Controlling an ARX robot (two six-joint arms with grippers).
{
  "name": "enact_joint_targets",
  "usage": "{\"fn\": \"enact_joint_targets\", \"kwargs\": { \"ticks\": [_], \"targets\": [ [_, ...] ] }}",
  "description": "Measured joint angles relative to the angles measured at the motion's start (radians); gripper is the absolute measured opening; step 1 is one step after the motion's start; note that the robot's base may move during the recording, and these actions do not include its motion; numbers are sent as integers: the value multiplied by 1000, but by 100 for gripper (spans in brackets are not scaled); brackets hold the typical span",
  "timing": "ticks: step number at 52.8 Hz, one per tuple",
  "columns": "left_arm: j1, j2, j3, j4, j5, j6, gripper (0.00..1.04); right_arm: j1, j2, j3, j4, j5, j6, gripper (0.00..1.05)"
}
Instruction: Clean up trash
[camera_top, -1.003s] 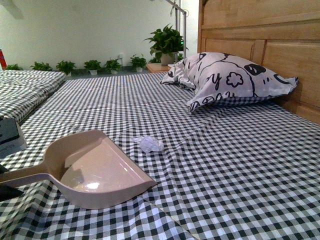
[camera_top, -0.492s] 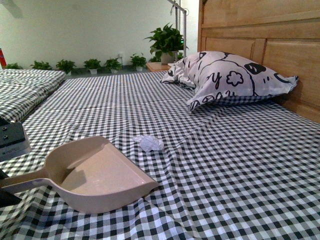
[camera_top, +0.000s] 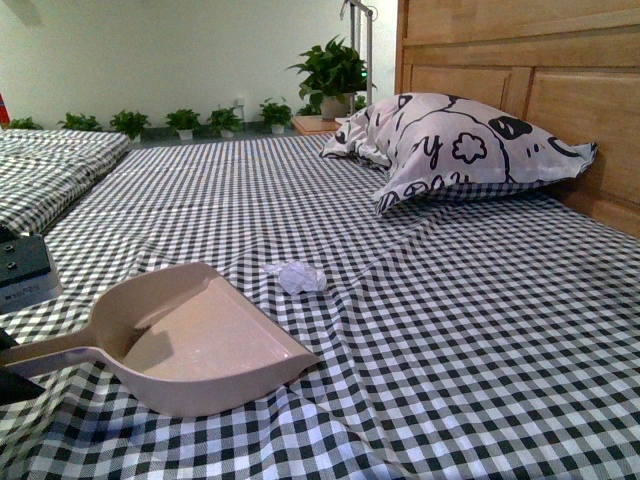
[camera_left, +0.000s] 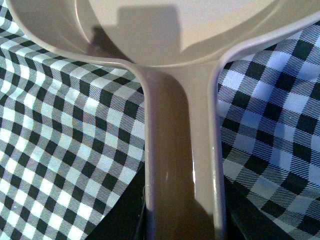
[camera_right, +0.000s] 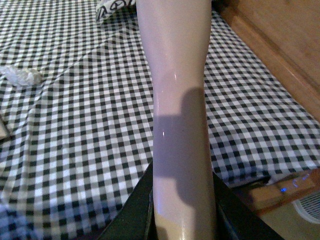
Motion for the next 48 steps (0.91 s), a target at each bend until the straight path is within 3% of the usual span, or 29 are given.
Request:
{"fn": "enact_joint_targets", "kwargs": {
  "ticks": [9, 17, 48],
  "targets": [
    [0, 0, 0, -2, 0, 0, 26, -37, 439, 182, 203, -74, -30, 19],
    [0, 0, 0, -3, 0, 1, 26, 3, 800, 433, 207, -55, -59, 19],
    [0, 0, 0, -3, 0, 2, 26, 113, 1302, 642, 393, 111, -265, 19]
  ]
}}
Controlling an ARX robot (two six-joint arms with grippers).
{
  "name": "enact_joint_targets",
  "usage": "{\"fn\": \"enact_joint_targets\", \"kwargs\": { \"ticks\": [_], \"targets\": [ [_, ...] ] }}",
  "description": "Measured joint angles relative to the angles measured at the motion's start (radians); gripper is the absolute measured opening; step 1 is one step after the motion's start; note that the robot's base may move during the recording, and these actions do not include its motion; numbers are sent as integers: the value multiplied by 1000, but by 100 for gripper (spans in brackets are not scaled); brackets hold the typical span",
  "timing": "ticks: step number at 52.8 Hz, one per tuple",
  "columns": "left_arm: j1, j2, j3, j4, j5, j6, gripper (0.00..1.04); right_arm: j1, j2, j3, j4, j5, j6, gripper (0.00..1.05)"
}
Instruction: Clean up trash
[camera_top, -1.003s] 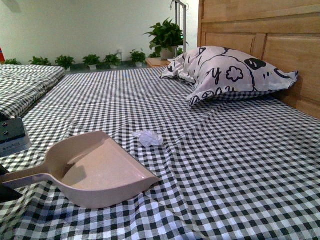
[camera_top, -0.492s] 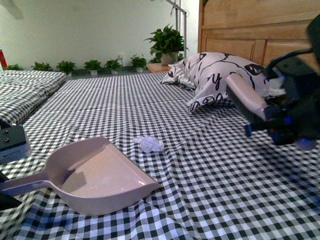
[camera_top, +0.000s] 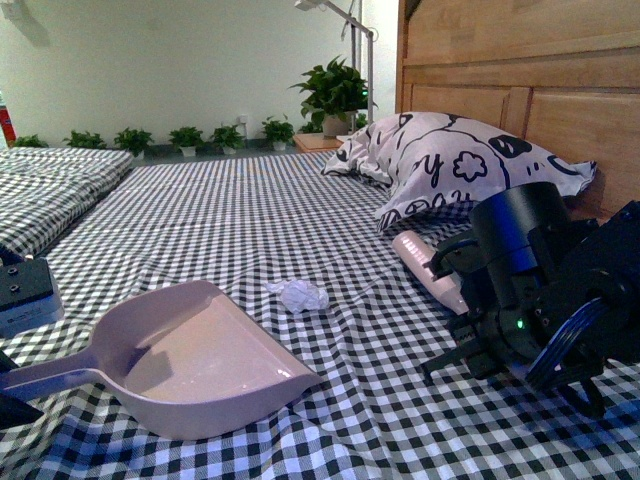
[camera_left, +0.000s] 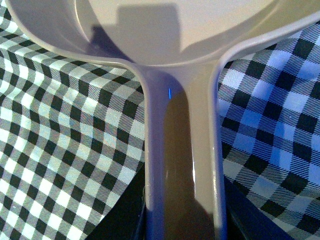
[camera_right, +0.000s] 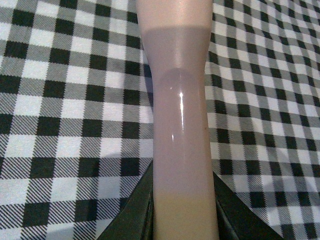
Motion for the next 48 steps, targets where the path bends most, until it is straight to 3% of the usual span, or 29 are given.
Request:
{"fn": "enact_joint_targets", "kwargs": {
  "ticks": [12, 32, 48],
  "targets": [
    [0, 0, 0, 0, 0, 0, 26, 29, 17, 0, 3, -49, -12, 19],
    [0, 0, 0, 0, 0, 0, 26, 96, -150, -87, -115, -509, -138, 19],
    [0, 0, 0, 0, 0, 1, 26, 36, -359, -117, -240, -804, -205, 19]
  ]
}}
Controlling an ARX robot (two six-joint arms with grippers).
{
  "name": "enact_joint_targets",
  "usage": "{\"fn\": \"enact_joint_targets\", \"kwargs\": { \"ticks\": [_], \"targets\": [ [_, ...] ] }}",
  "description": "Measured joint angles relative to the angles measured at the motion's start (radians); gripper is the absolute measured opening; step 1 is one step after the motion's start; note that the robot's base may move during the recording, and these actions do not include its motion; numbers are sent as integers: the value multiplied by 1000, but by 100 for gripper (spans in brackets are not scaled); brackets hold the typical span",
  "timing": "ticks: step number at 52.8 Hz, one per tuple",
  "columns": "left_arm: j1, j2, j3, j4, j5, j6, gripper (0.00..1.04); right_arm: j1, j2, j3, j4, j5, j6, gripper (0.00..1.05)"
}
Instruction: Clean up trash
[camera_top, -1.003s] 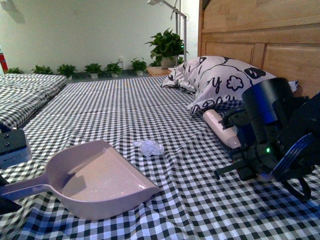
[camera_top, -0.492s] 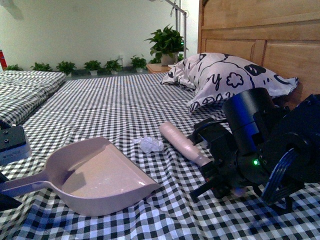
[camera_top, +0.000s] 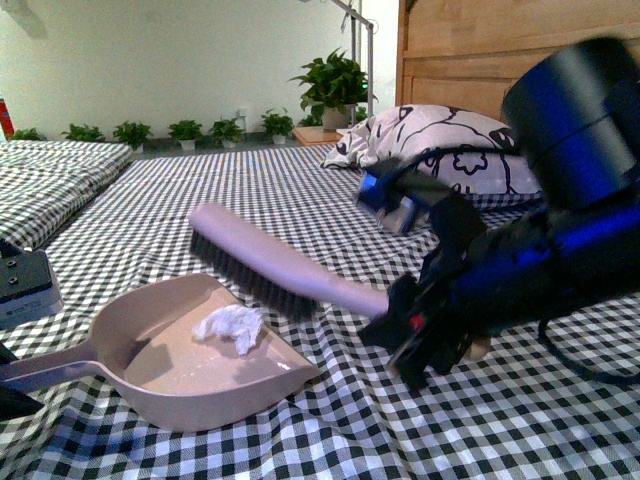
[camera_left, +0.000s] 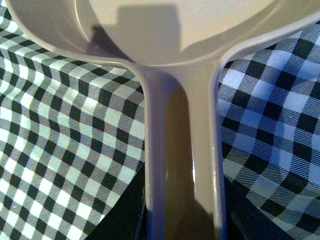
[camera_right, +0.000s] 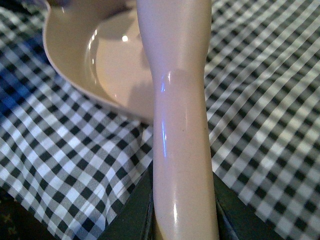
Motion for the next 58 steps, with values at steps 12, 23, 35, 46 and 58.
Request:
{"fn": "enact_joint_targets", "kwargs": {
  "ticks": [12, 23, 35, 46, 58],
  "targets": [
    [0, 0, 0, 0, 0, 0, 26, -112, -48, 19, 95, 76, 66, 19],
    [0, 0, 0, 0, 0, 0, 26, -185, -46, -20, 212, 219, 201, 19],
    [0, -6, -31, 90, 1, -19, 26, -320, -151, -151, 243, 230, 320, 19],
    [3, -24, -162, 494, -22, -225, 26, -419, -348, -263, 220, 149, 368, 19],
    [24, -150, -253, 712, -100, -458, 26, -497, -618, -356, 101, 63, 425, 19]
  ]
}}
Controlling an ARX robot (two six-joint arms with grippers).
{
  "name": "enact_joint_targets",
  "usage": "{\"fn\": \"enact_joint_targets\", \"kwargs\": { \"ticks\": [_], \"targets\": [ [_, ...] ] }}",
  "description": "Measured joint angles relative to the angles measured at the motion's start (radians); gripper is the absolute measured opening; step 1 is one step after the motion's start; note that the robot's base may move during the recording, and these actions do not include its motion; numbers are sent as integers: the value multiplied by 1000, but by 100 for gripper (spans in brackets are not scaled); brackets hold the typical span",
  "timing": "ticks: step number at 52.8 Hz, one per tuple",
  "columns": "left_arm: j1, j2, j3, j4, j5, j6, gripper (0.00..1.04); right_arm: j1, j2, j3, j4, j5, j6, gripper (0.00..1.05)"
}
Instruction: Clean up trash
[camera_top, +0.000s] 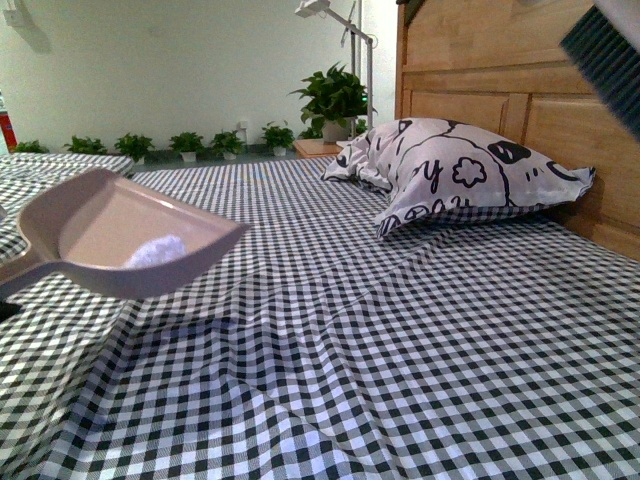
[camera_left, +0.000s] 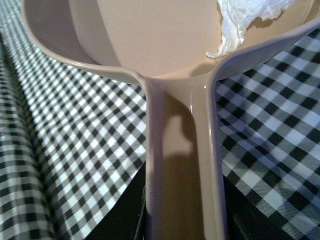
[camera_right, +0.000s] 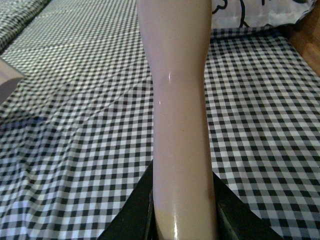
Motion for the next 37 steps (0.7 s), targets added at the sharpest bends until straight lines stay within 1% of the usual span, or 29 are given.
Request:
{"fn": "enact_joint_targets", "kwargs": {
  "ticks": [4, 7, 8, 11, 17, 21, 25, 28, 31, 35, 37],
  "targets": [
    [3, -49, -26, 59, -39, -76, 26, -19, -92, -9, -39, -45, 21, 19],
    [5, -106, -56, 120, -104, -142, 26, -43, -179, -13, -69, -99, 46, 19],
    [7, -132, -73, 150, -154, -175, 26, -52, -204, -14, -74, -118, 56, 19],
    [21, -193, -116, 206, -249, -237, 26, -87, -291, -14, -97, -183, 86, 19],
    [46, -329, -227, 252, -336, -310, 26, -143, -443, -21, -148, -291, 147, 19],
    [48, -418, -299, 258, -328, -344, 26, -167, -521, -27, -183, -345, 180, 19],
    [44, -497, -354, 253, -314, -359, 26, -172, -560, -27, -211, -348, 206, 19],
    [42, -550, -390, 246, -302, -369, 26, -164, -587, -26, -237, -323, 227, 19],
    [40, -596, -422, 241, -296, -376, 26, -131, -607, -23, -266, -289, 247, 19],
    [39, -655, -462, 229, -296, -389, 26, -56, -620, -18, -304, -201, 288, 19],
    [38, -681, -479, 218, -297, -394, 26, -1, -627, -15, -325, -136, 314, 19]
  ]
}}
